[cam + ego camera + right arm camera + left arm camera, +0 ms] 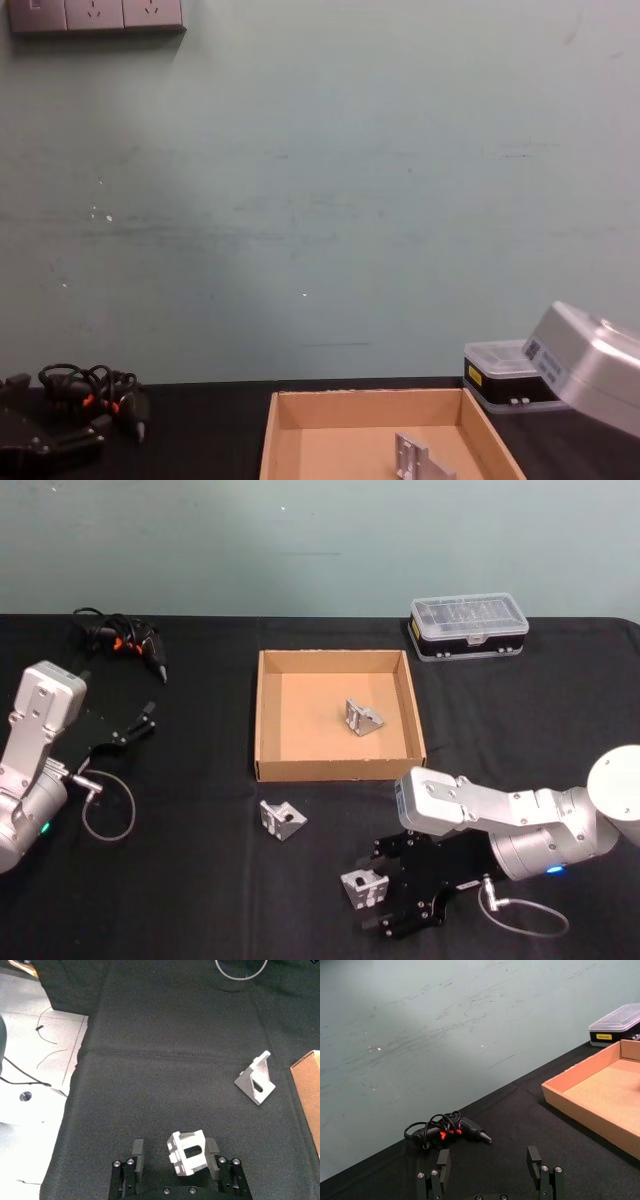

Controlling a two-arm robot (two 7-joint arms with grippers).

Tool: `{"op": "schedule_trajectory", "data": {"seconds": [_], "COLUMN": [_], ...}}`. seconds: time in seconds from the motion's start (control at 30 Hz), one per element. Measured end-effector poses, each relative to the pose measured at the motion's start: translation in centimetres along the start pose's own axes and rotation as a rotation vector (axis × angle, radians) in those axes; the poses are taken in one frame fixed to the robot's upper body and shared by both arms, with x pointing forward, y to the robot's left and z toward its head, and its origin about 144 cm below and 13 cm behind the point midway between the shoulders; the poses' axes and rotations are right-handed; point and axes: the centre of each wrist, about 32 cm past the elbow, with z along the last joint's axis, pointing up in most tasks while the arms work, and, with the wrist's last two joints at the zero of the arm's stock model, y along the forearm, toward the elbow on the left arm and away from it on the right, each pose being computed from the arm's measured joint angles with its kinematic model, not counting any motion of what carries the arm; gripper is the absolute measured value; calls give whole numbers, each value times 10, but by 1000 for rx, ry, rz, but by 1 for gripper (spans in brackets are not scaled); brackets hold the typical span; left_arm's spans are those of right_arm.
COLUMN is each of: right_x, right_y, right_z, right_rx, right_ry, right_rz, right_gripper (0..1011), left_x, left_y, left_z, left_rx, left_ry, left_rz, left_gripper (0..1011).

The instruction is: Use one hand to pick up the angle iron from the table and place it into the box.

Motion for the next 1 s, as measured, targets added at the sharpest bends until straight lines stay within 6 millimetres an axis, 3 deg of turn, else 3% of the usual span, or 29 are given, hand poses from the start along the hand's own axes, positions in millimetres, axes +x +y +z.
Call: {"op": "schedule_trajectory", "data": {"seconds": [0.07,0.73,1.0], "right_x": [0,-2,-3], "right_y": [0,2,2], "right_z": [0,-1,2], "right_rx": [0,-2,3], "right_ry": [-1,-6,-14], "right_rz": [-1,-4,-14], "right_gripper": [734,84,79], "left_x": [0,0,0], "left_y": [0,0,0], "left_z": [0,0,0], "left_rx": [0,0,0], "left_ry": [0,0,0], "left_rz": [0,0,0], "left_gripper": [1000,1000,1000]}}
